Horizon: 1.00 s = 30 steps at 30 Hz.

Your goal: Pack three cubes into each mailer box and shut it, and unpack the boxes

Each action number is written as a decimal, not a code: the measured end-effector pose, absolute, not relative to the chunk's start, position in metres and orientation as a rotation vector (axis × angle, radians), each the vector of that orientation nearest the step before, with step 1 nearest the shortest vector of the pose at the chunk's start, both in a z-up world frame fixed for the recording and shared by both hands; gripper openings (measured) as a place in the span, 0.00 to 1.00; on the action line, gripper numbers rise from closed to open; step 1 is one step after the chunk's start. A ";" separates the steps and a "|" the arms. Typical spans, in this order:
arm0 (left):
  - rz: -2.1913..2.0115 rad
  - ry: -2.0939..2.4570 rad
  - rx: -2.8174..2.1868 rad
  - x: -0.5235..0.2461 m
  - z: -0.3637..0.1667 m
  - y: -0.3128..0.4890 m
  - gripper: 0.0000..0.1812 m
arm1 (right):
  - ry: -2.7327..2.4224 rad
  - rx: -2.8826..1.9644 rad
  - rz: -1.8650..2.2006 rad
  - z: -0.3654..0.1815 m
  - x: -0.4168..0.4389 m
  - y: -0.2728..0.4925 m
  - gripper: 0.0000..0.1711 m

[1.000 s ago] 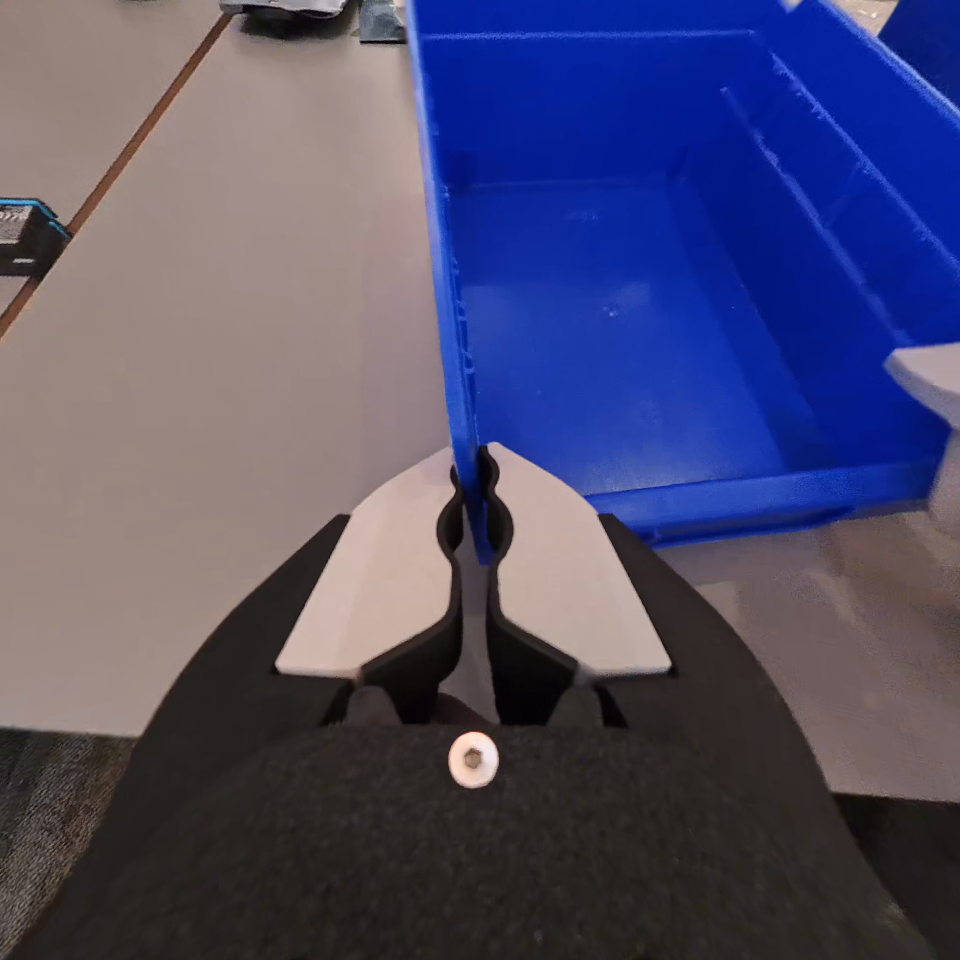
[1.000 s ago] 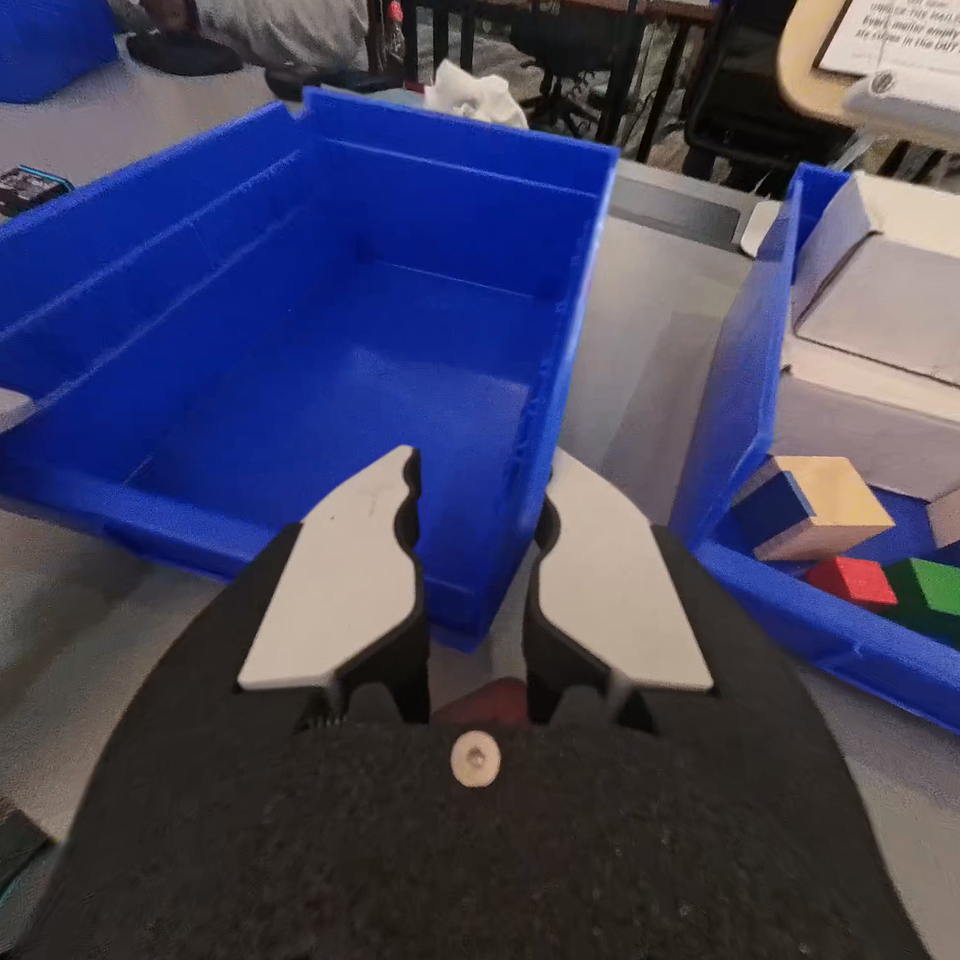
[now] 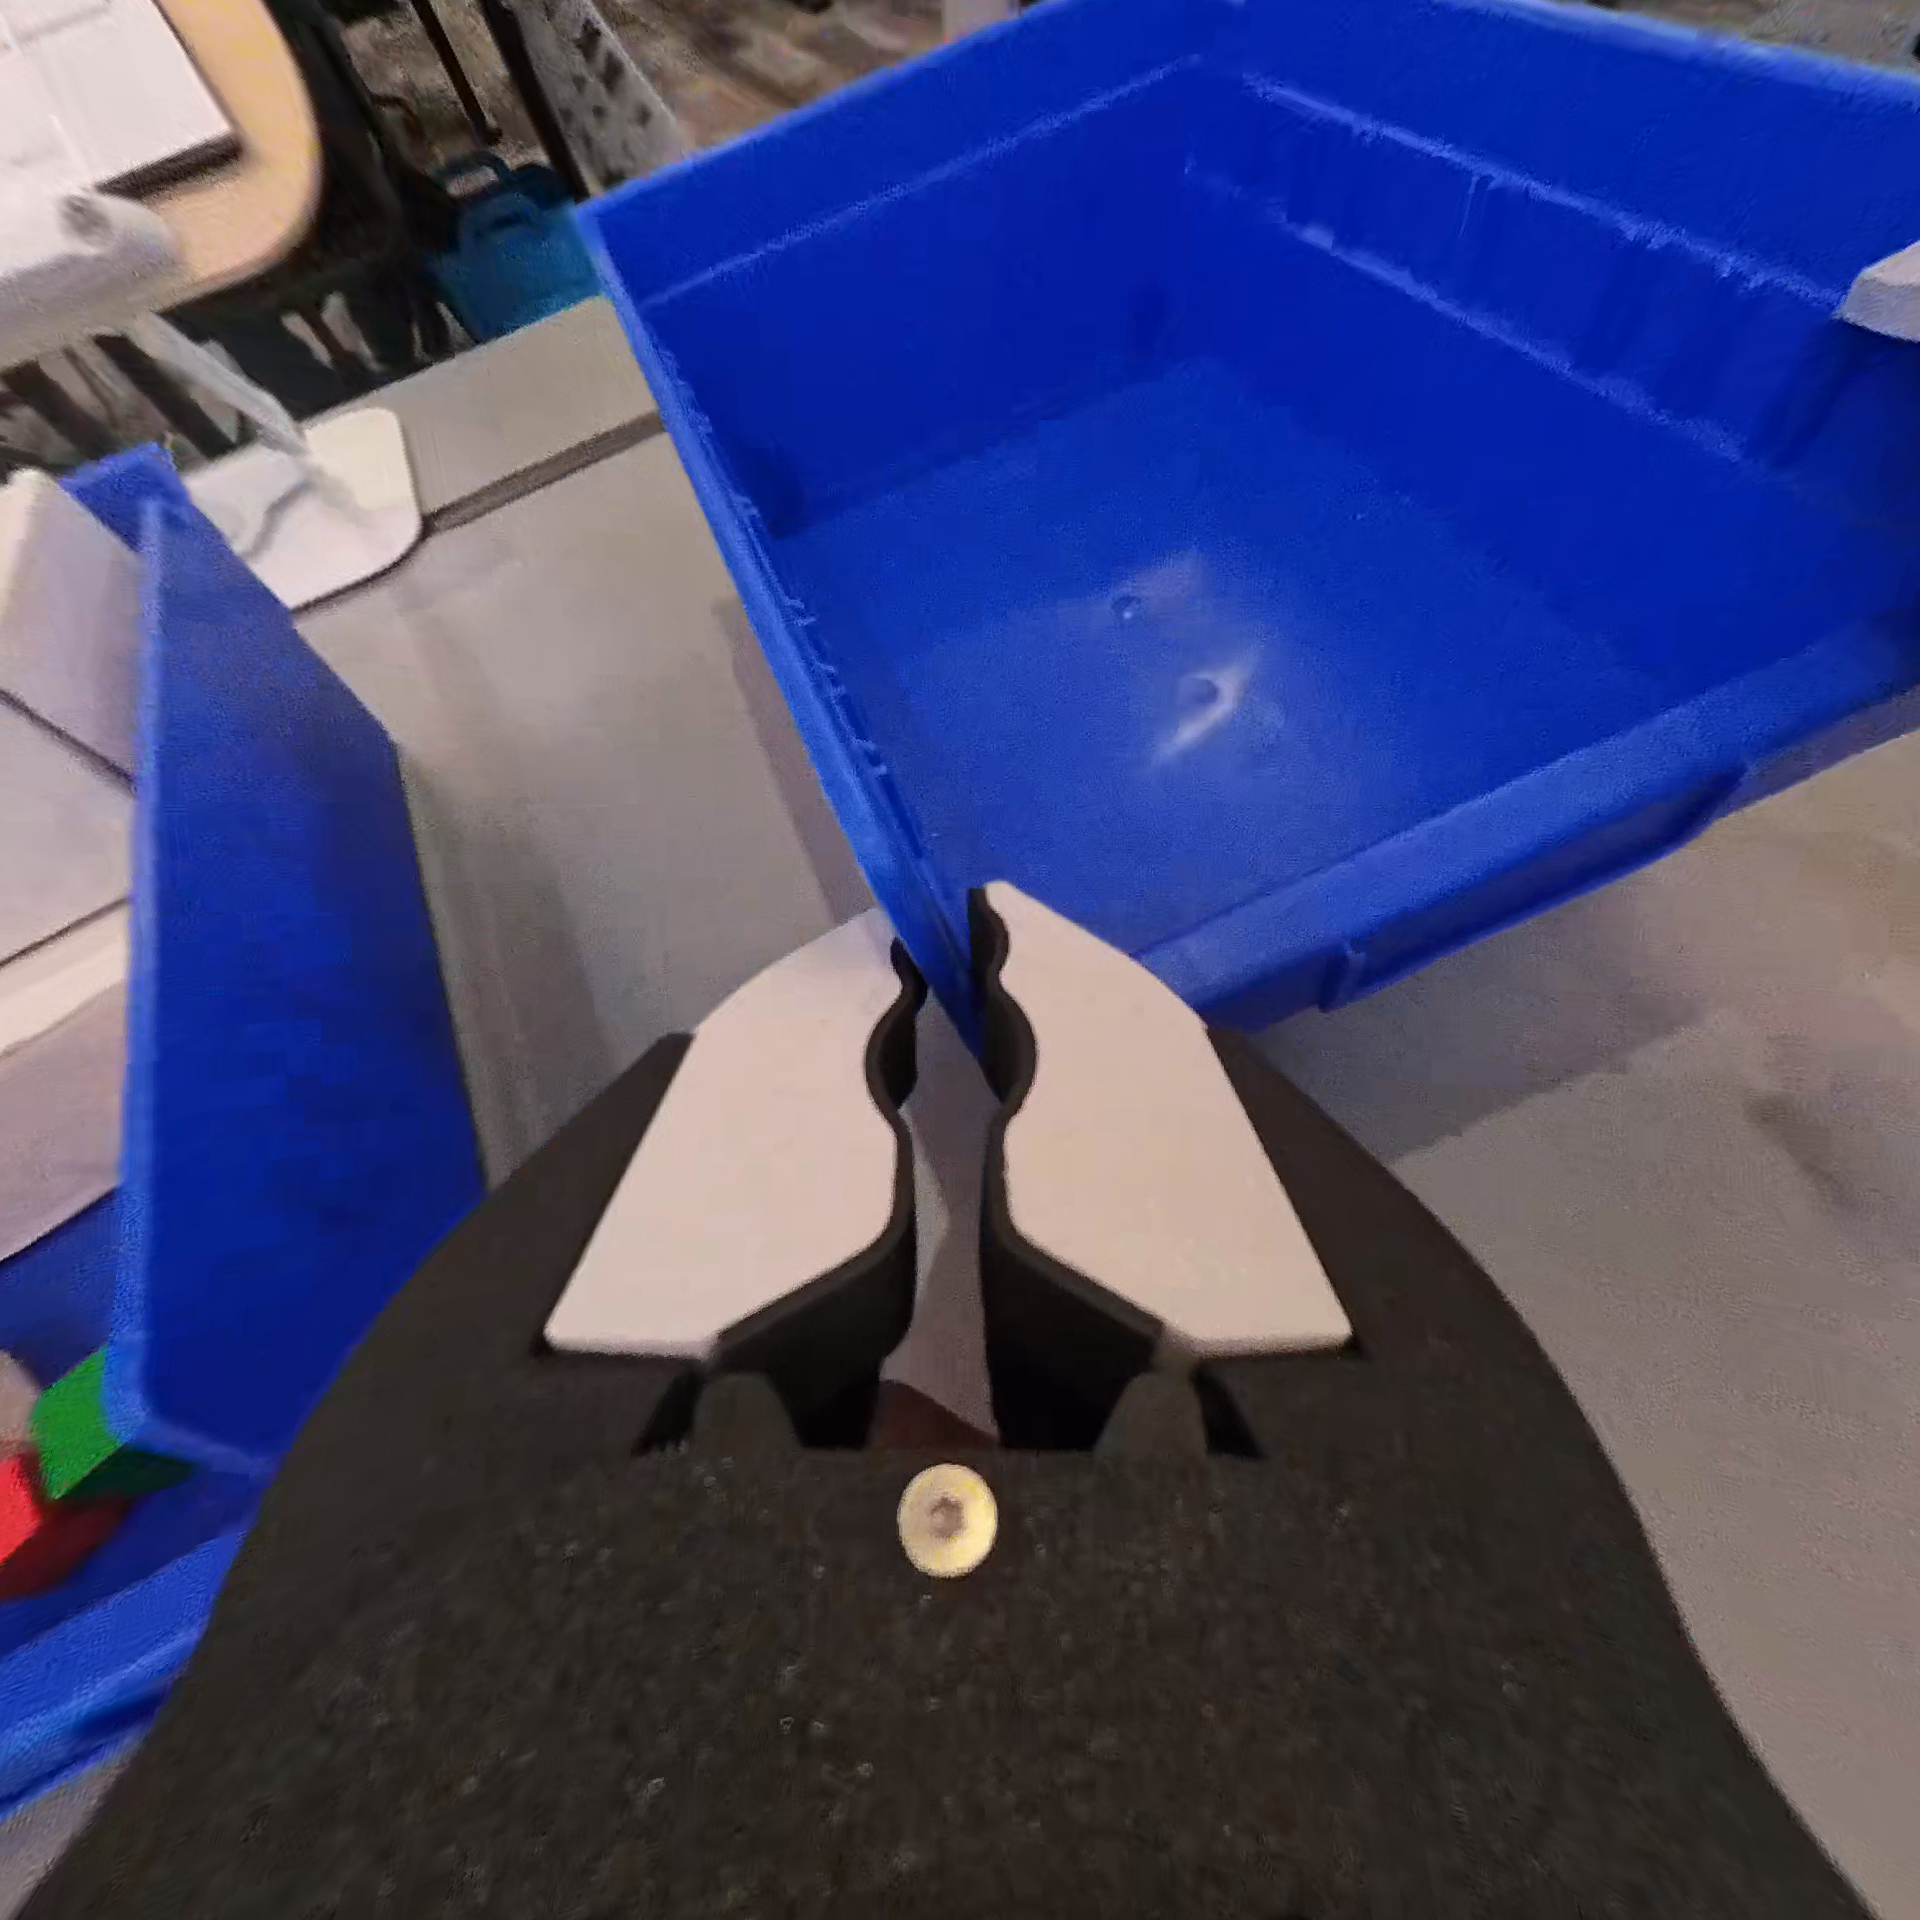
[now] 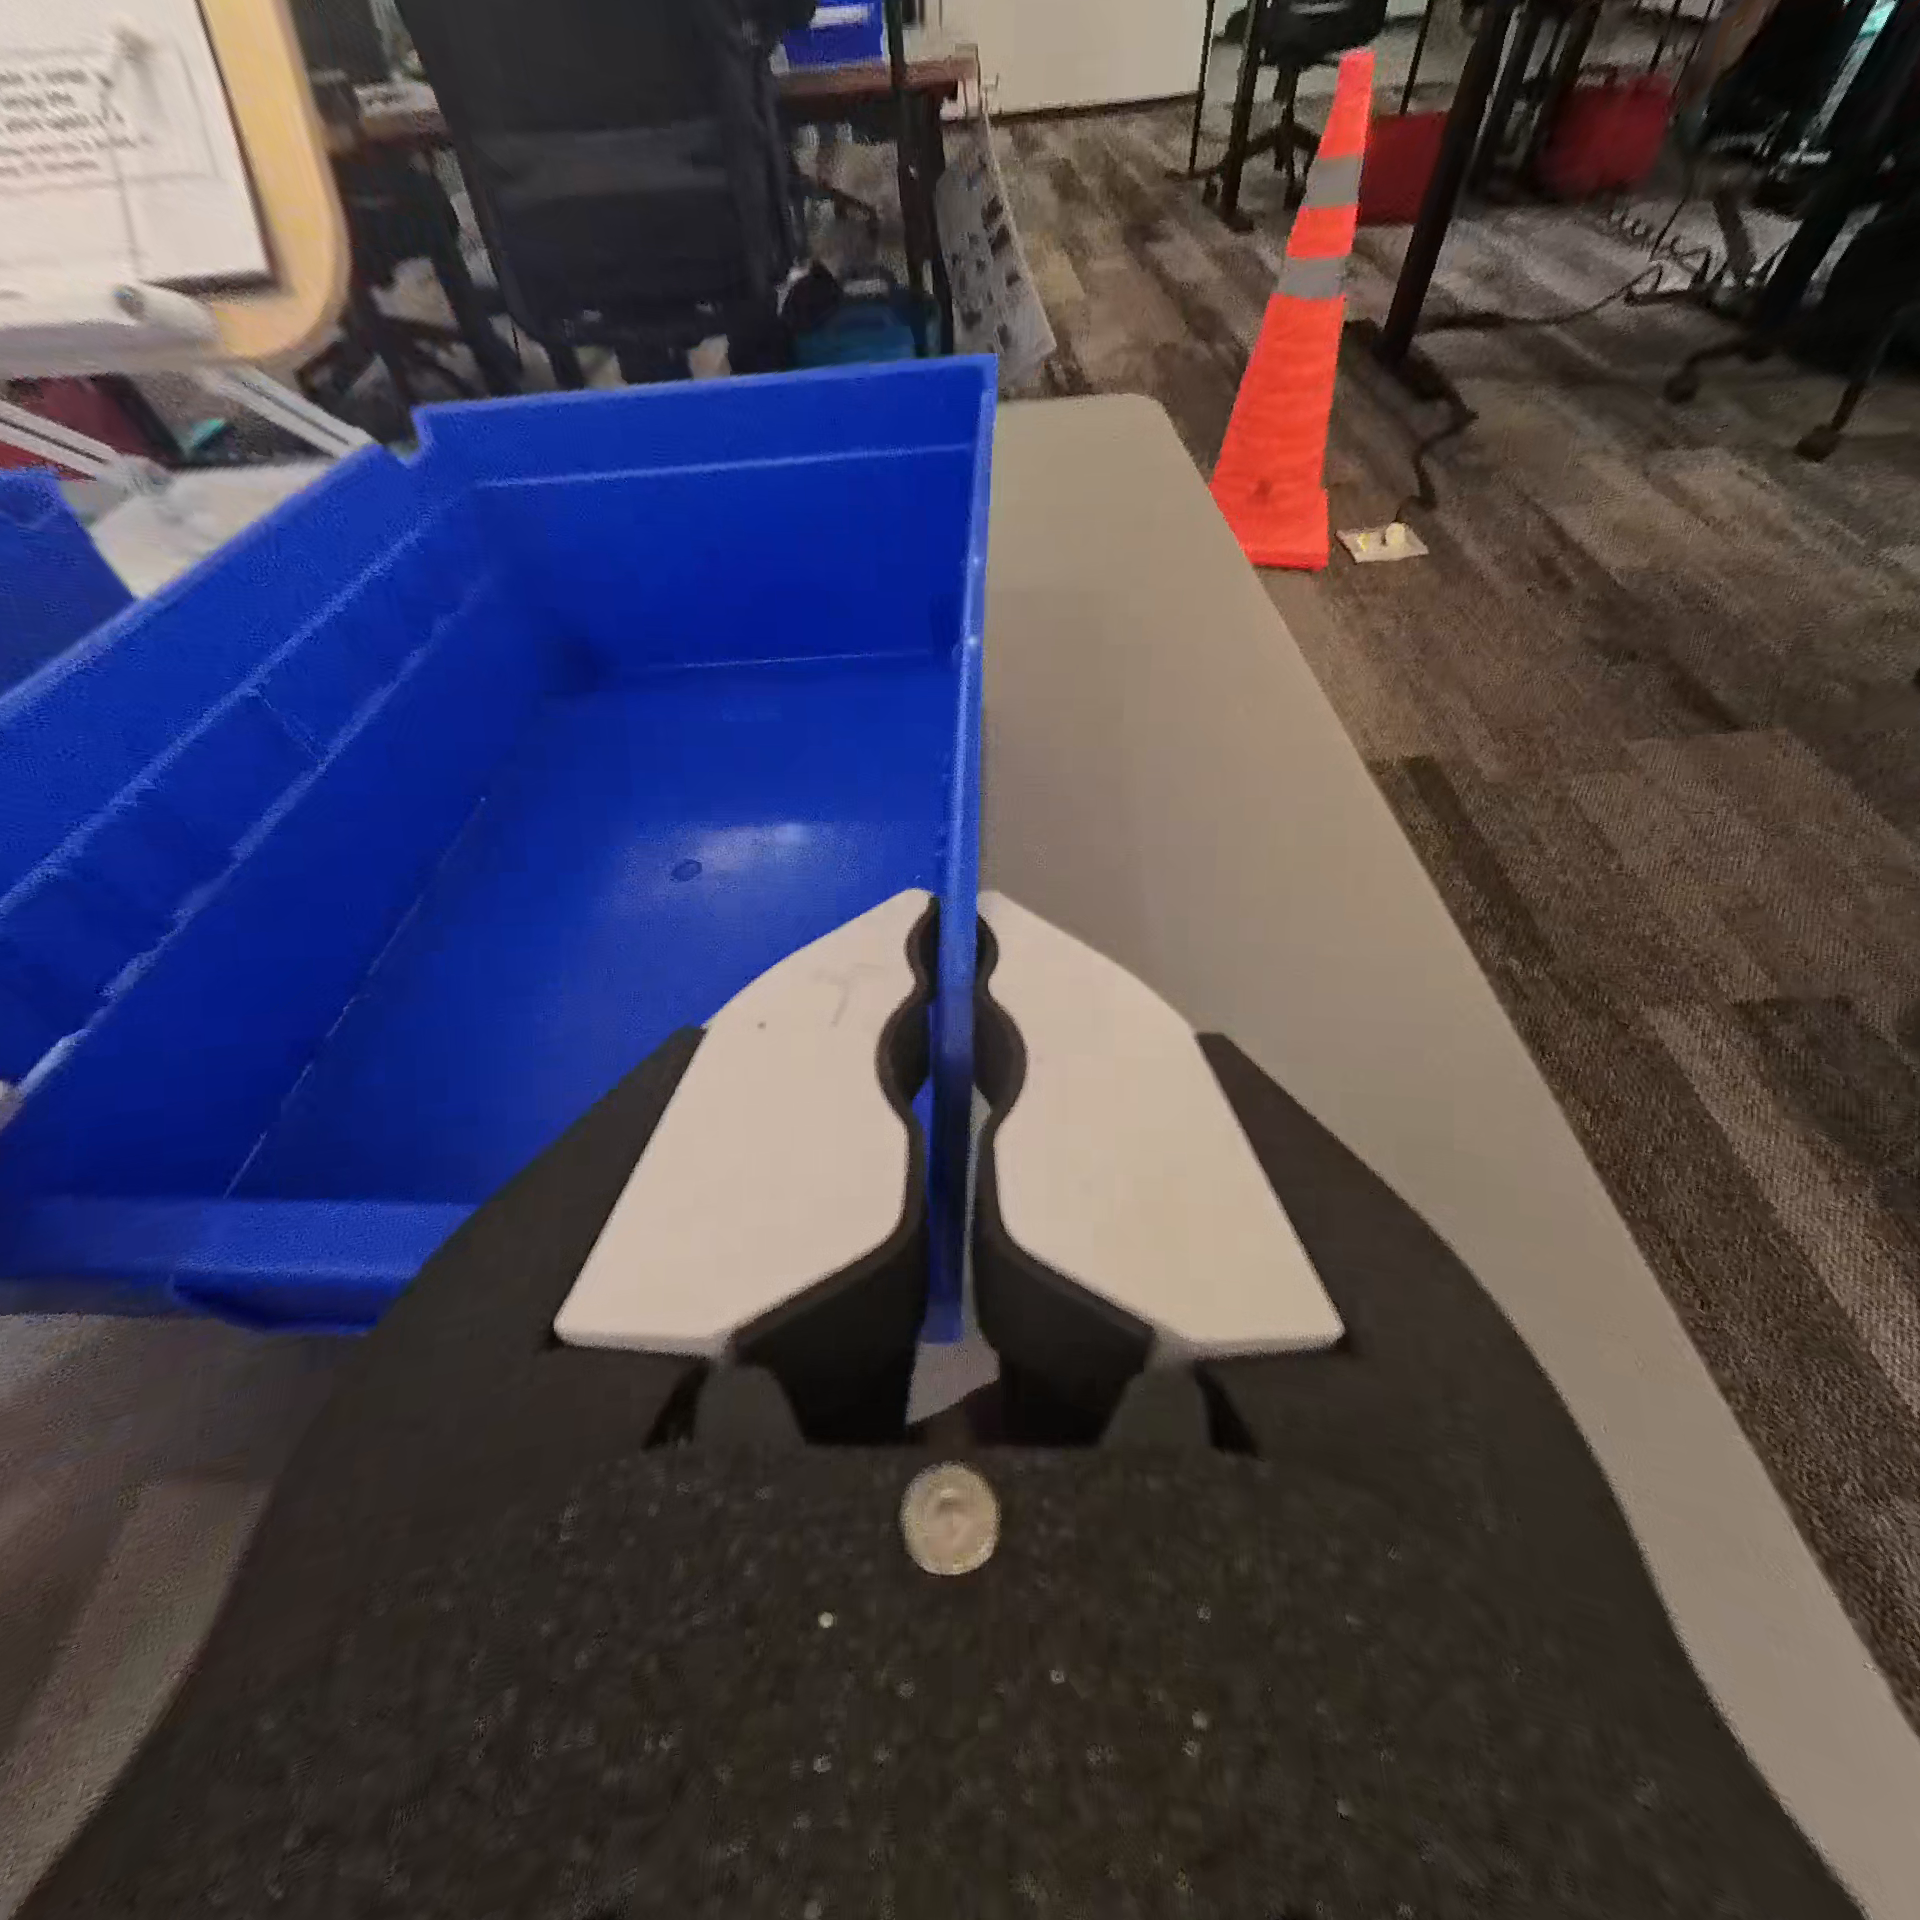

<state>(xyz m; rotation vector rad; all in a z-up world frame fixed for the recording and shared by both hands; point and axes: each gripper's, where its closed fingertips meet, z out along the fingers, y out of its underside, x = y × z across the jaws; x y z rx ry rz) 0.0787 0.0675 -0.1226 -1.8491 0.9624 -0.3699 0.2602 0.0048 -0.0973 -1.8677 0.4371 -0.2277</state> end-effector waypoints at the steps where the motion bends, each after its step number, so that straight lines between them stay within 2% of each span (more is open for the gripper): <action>1: -0.388 0.966 -1.865 0.084 -0.128 0.066 0.04 | 0.448 -1.900 -0.228 -0.107 0.267 0.006 0.01; 6: -0.457 1.016 -1.833 0.096 -0.136 0.057 0.09 | 0.505 -1.850 -0.181 -0.120 0.285 0.009 0.02; 9: -0.520 1.022 -1.788 0.071 -0.110 0.048 0.16 | 0.533 -1.876 -0.280 -0.103 0.290 0.002 0.12; 14: -0.517 0.888 -1.673 -0.042 -0.038 0.072 0.18 | 0.392 -1.726 -0.372 -0.026 0.253 -0.004 0.10; 16: -0.483 0.803 -1.691 -0.100 -0.027 0.097 0.19 | 0.278 -1.695 -0.347 -0.002 0.215 0.009 0.11; 17: -0.450 0.782 -1.720 -0.127 -0.032 0.110 0.22 | 0.218 -1.685 -0.311 0.008 0.191 0.019 0.13; 19: -0.351 0.742 -1.816 -0.177 -0.058 0.139 0.35 | 0.128 -1.631 -0.195 0.021 0.134 0.043 0.23; 20: -0.315 0.694 -1.860 -0.200 -0.071 0.150 0.38 | 0.091 -1.596 -0.088 0.021 0.100 0.056 0.21; 22: -0.322 0.634 -1.866 -0.229 -0.094 0.161 0.35 | 0.056 -1.614 0.172 -0.004 0.029 0.085 0.23; 23: -0.300 0.665 -1.879 -0.235 -0.107 0.166 0.32 | 0.034 -1.696 0.255 -0.029 -0.004 0.099 0.28; 25: -0.252 0.668 -1.943 -0.241 -0.125 0.184 0.35 | 0.031 -1.861 0.234 -0.081 -0.041 0.117 0.30; 26: -0.293 0.652 -1.958 -0.237 -0.128 0.190 0.33 | 0.041 -1.888 0.166 -0.098 -0.049 0.122 0.27; 28: -0.347 0.660 -1.999 -0.227 -0.135 0.199 0.26 | 0.082 -1.899 0.049 -0.115 -0.056 0.129 0.20; 29: -0.363 0.695 -2.010 -0.221 -0.139 0.201 0.20 | 0.114 -1.915 0.014 -0.120 -0.058 0.133 0.22; 30: -0.385 0.696 -2.003 -0.218 -0.138 0.203 0.09 | 0.139 -1.933 -0.027 -0.124 -0.058 0.136 0.19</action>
